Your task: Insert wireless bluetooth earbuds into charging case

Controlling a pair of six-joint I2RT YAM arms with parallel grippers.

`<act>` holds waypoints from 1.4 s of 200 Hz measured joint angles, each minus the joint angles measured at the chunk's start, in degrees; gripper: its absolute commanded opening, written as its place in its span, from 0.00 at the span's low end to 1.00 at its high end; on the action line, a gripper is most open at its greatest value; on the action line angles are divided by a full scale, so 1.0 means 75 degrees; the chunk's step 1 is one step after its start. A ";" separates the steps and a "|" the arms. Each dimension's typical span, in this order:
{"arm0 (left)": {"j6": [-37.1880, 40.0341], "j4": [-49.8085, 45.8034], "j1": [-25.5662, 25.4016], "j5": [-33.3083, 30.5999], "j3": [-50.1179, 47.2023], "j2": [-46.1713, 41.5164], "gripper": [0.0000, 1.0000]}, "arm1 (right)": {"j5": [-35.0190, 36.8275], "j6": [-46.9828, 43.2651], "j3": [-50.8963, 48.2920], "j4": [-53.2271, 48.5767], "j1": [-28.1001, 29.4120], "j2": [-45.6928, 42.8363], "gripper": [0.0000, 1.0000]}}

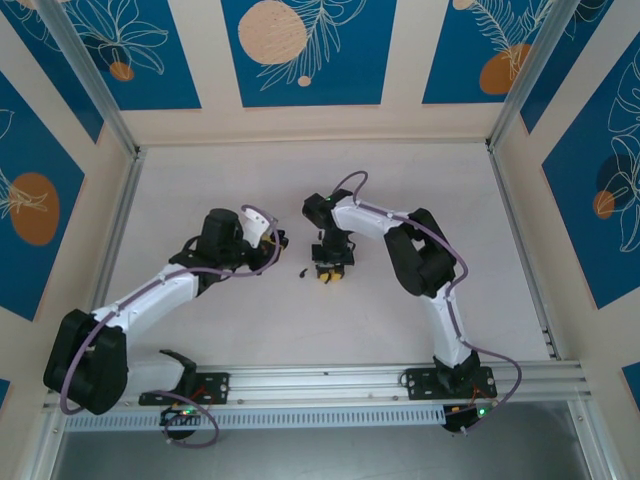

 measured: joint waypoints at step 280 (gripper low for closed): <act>0.0061 0.0935 -0.0889 0.1125 -0.0353 0.1279 0.21 | -0.0297 -0.2110 -0.3456 0.0507 -0.1186 -0.2165 0.23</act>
